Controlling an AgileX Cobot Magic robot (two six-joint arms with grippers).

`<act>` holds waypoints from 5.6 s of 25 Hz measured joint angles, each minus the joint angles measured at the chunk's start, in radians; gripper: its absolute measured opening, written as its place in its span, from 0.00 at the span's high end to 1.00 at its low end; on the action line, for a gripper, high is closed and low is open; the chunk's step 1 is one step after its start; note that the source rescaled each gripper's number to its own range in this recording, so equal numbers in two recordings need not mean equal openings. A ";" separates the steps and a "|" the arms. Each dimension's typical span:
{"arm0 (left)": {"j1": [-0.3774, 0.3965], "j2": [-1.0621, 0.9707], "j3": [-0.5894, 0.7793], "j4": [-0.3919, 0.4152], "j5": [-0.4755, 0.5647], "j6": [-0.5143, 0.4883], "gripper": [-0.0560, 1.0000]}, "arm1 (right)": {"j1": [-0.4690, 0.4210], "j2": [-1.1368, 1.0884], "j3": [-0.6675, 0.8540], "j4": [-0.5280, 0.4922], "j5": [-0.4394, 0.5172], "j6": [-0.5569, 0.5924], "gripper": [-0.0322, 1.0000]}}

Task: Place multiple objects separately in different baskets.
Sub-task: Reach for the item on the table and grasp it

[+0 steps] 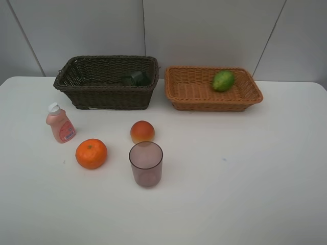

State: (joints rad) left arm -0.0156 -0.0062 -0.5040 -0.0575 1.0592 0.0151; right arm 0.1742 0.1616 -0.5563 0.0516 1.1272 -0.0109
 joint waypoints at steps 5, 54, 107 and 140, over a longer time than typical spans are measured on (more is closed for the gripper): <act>0.000 0.000 0.000 0.000 0.000 0.000 0.07 | 0.000 0.000 0.028 -0.004 -0.058 0.011 0.00; 0.000 0.000 0.000 0.003 0.000 0.000 0.07 | -0.225 -0.166 0.034 -0.031 -0.067 0.044 0.00; 0.000 0.000 0.000 0.003 0.000 -0.001 0.07 | -0.225 -0.166 0.034 -0.031 -0.067 0.045 0.00; 0.000 1.019 -0.391 0.025 -0.073 0.127 0.07 | -0.225 -0.166 0.034 -0.032 -0.067 0.045 0.00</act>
State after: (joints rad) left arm -0.0156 1.0132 -0.8945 -0.0321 0.9862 0.1416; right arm -0.0503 -0.0040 -0.5220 0.0196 1.0606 0.0341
